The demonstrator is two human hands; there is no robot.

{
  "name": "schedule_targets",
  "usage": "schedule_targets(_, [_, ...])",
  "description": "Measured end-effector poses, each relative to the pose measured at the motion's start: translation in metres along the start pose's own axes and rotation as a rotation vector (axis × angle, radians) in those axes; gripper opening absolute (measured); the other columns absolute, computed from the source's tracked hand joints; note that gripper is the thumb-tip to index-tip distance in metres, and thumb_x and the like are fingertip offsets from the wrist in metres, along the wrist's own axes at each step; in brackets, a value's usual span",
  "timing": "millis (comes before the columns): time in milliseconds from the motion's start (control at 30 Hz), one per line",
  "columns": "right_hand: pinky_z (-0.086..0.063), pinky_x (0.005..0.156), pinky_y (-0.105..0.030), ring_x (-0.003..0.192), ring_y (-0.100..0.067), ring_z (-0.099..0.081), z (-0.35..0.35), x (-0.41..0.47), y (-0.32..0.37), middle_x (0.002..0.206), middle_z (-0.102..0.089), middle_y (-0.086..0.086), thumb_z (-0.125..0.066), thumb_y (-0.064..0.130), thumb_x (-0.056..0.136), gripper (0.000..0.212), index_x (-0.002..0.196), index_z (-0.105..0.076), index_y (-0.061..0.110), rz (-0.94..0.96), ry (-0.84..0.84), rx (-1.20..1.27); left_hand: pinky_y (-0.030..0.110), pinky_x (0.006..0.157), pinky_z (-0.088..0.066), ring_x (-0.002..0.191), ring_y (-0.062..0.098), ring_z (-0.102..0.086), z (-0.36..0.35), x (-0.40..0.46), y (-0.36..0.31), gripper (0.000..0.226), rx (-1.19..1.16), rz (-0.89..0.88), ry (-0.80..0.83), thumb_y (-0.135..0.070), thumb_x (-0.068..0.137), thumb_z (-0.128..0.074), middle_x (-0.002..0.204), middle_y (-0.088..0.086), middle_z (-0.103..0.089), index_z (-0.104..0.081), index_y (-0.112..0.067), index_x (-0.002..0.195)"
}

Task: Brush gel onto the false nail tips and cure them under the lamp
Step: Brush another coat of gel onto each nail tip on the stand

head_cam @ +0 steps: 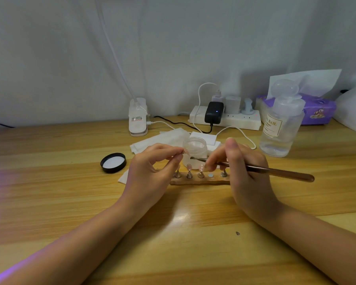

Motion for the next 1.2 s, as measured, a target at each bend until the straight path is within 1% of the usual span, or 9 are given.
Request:
schedule_targets(200, [-0.042,0.069,-0.017,0.074,0.000,-0.058,-0.0076,0.0002,0.0000,0.074,-0.063,0.010,-0.031,0.033,0.091,0.041,0.077,-0.064,0.015,-0.004,0.061,-0.042,0.013,0.076,-0.046,0.086,0.007,-0.062,0.0002,-0.0002,0.0001,0.027,0.004,-0.026,-0.005,0.000,0.081,-0.064,0.089,-0.010,-0.066,-0.065,-0.021,0.098])
schedule_targets(267, [-0.044,0.068,-0.019,0.073,-0.003,-0.060,-0.0077,0.0004,-0.0010,0.072,-0.065,0.006,-0.031,0.033,0.091,0.044,0.074,-0.065,0.012,-0.015,0.061,-0.034,0.013,0.076,-0.046,0.086,0.007,-0.061,0.0002,-0.0001,0.0002,0.030,0.004,-0.028,-0.008,0.002,0.080,-0.064,0.089,-0.011,-0.066,-0.065,-0.023,0.097])
schedule_targets(433, [-0.041,0.062,-0.011,0.062,-0.003,-0.059,-0.0028,0.0000,-0.0013,0.061,-0.062,-0.001,-0.029,0.030,0.092,0.045,0.066,-0.062,0.014,-0.037,0.024,0.044,0.010,0.077,-0.045,0.088,0.004,-0.061,0.0000,0.0000,0.0020,0.029,0.009,-0.022,-0.007,0.003,0.080,-0.064,0.090,-0.011,-0.066,-0.066,-0.022,0.096])
schedule_targets(633, [-0.044,0.069,-0.017,0.075,-0.001,-0.059,-0.0067,0.0006,0.0020,0.074,-0.064,0.006,-0.032,0.031,0.091,0.041,0.077,-0.065,0.012,0.005,0.056,-0.035,0.008,0.075,-0.044,0.087,0.002,-0.061,0.0001,0.0002,0.0017,0.030,0.003,-0.034,-0.007,0.003,0.080,-0.064,0.089,-0.012,-0.066,-0.066,-0.024,0.095])
schedule_targets(733, [-0.046,0.069,-0.025,0.073,-0.007,-0.060,-0.0086,0.0001,0.0026,0.071,-0.066,0.002,-0.033,0.031,0.091,0.044,0.074,-0.067,0.009,0.001,0.068,-0.040,0.007,0.075,-0.044,0.086,0.000,-0.061,0.0001,0.0006,0.0016,0.034,0.001,-0.033,-0.013,0.002,0.080,-0.065,0.088,-0.015,-0.066,-0.064,-0.029,0.093])
schedule_targets(833, [-0.043,0.067,-0.018,0.068,-0.008,-0.060,-0.0072,-0.0008,0.0012,0.065,-0.064,0.001,-0.031,0.032,0.091,0.045,0.066,-0.064,0.013,-0.029,0.059,-0.003,0.008,0.076,-0.044,0.087,-0.001,-0.061,0.0000,0.0003,0.0012,0.031,-0.004,-0.034,-0.012,0.001,0.080,-0.065,0.088,-0.014,-0.066,-0.065,-0.027,0.093])
schedule_targets(933, [-0.042,0.064,-0.014,0.061,-0.007,-0.059,-0.0048,-0.0018,-0.0009,0.059,-0.061,-0.002,-0.030,0.033,0.091,0.048,0.063,-0.062,0.011,-0.064,0.038,0.075,0.006,0.075,-0.043,0.086,-0.003,-0.061,0.0005,0.0002,-0.0008,0.035,0.004,-0.045,-0.011,0.001,0.080,-0.064,0.088,-0.015,-0.066,-0.063,-0.033,0.091])
schedule_targets(1100, [-0.040,0.067,-0.009,0.072,0.000,-0.059,-0.0050,-0.0010,0.0007,0.071,-0.065,-0.001,-0.030,0.028,0.092,0.043,0.075,-0.064,0.007,-0.023,0.038,0.052,0.006,0.076,-0.043,0.087,-0.005,-0.061,0.0002,0.0007,-0.0002,0.035,0.006,-0.050,-0.013,0.000,0.080,-0.065,0.088,-0.018,-0.065,-0.062,-0.034,0.090])
schedule_targets(1200, [-0.040,0.068,-0.011,0.073,0.001,-0.059,-0.0076,-0.0014,-0.0011,0.074,-0.066,0.002,-0.033,0.030,0.092,0.044,0.076,-0.066,0.006,-0.035,0.064,0.023,0.005,0.074,-0.043,0.085,-0.007,-0.061,0.0010,0.0002,-0.0003,0.035,-0.011,-0.042,-0.016,-0.002,0.079,-0.065,0.087,-0.019,-0.065,-0.062,-0.035,0.089])
Point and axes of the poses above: each hand's wrist, its own x-axis towards the middle knuckle, its own z-axis out of the back of the hand, y = z × x, the point moved 7 cm from there along x, towards the middle knuckle
